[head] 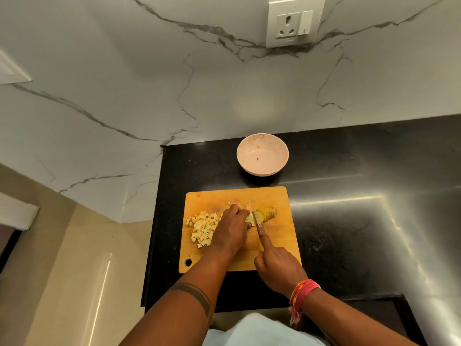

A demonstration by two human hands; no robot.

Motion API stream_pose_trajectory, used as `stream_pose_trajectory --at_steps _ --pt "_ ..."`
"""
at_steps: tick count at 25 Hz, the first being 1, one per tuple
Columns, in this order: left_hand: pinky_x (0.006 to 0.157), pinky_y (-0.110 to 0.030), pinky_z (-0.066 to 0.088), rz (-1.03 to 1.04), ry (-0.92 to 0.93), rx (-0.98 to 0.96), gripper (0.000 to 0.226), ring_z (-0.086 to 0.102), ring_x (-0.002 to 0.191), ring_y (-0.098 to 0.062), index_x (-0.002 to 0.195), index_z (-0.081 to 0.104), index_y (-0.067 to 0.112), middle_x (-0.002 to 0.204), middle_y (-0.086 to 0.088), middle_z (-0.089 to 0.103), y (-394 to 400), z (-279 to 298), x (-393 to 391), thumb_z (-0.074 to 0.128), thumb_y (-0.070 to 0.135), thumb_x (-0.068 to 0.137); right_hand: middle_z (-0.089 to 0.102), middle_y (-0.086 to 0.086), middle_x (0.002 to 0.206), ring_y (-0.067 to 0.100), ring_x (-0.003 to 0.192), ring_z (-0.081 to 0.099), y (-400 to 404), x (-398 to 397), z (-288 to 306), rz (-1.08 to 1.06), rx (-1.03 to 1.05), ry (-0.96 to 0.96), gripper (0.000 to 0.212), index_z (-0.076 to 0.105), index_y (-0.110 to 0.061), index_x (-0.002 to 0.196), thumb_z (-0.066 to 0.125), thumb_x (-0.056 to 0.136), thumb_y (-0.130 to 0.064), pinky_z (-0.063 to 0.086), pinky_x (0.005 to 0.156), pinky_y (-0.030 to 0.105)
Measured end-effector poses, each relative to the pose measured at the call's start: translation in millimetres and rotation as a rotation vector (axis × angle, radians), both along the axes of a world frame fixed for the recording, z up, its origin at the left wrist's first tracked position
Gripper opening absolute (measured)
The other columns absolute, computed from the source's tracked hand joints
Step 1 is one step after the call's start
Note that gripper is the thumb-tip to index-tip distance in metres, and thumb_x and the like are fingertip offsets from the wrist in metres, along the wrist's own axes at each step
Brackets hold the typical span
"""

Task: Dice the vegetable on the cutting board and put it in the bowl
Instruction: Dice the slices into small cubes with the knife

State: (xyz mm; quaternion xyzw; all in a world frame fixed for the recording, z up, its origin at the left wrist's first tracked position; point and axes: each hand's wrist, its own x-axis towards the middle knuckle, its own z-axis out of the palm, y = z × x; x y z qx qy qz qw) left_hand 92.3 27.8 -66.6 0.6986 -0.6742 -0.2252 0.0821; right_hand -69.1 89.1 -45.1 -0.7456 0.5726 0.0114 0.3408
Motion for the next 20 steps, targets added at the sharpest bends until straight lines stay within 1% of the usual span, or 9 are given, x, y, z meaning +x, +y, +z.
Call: stream_pose_trajectory --at_steps 3,8,11,15,20 --pt "0.102 -0.034 0.045 -0.05 0.02 -0.039 0.04 0.048 0.121 -0.023 0.141 0.055 0.017 0.129 -0.003 0.051 0.5 -4.6 5.9 0.057 0.027 0.101 0.053 -0.003 0.073 0.018 0.064 0.055 7.8 16.7 5.1 -0.108 -0.016 0.02 0.071 -0.002 -0.031 0.162 0.036 0.102 -0.036 0.042 0.056 0.037" --pt "0.1 -0.038 0.046 -0.105 0.081 -0.011 0.036 0.048 0.121 -0.027 0.135 0.059 0.015 0.127 -0.006 0.053 -7.8 -6.4 12.8 0.059 0.023 0.1 0.052 -0.001 0.068 0.022 0.062 0.056 2.4 33.8 10.2 -0.177 -0.002 0.085 0.069 0.003 -0.033 0.162 0.036 0.102 -0.038 0.046 0.057 0.039" --pt "0.1 -0.039 0.046 -0.088 0.108 -0.005 0.035 0.049 0.119 -0.028 0.133 0.061 0.015 0.125 -0.006 0.054 -7.6 -5.6 14.5 0.059 0.022 0.099 0.057 0.003 0.071 0.025 0.062 0.057 -6.9 37.6 12.1 -0.146 -0.016 0.131 0.069 0.001 -0.031 0.161 0.036 0.102 -0.036 0.047 0.057 0.039" --pt "0.102 -0.039 0.045 -0.042 0.1 -0.006 0.036 0.048 0.119 -0.027 0.136 0.06 0.014 0.126 -0.005 0.054 -4.6 -5.2 9.9 0.055 0.022 0.101 0.06 0.008 0.074 0.027 0.061 0.057 -9.0 33.3 6.1 -0.08 -0.021 0.148 0.071 -0.005 -0.03 0.161 0.035 0.102 -0.037 0.044 0.055 0.037" --pt "0.101 -0.039 0.045 -0.003 0.098 -0.028 0.037 0.049 0.116 -0.028 0.136 0.061 0.011 0.123 -0.007 0.055 -1.7 -4.1 3.4 0.056 0.017 0.099 0.065 0.015 0.078 0.03 0.058 0.054 -16.6 17.7 -4.5 0.029 -0.037 0.144 0.077 -0.011 -0.028 0.161 0.038 0.102 -0.039 0.047 0.056 0.04"
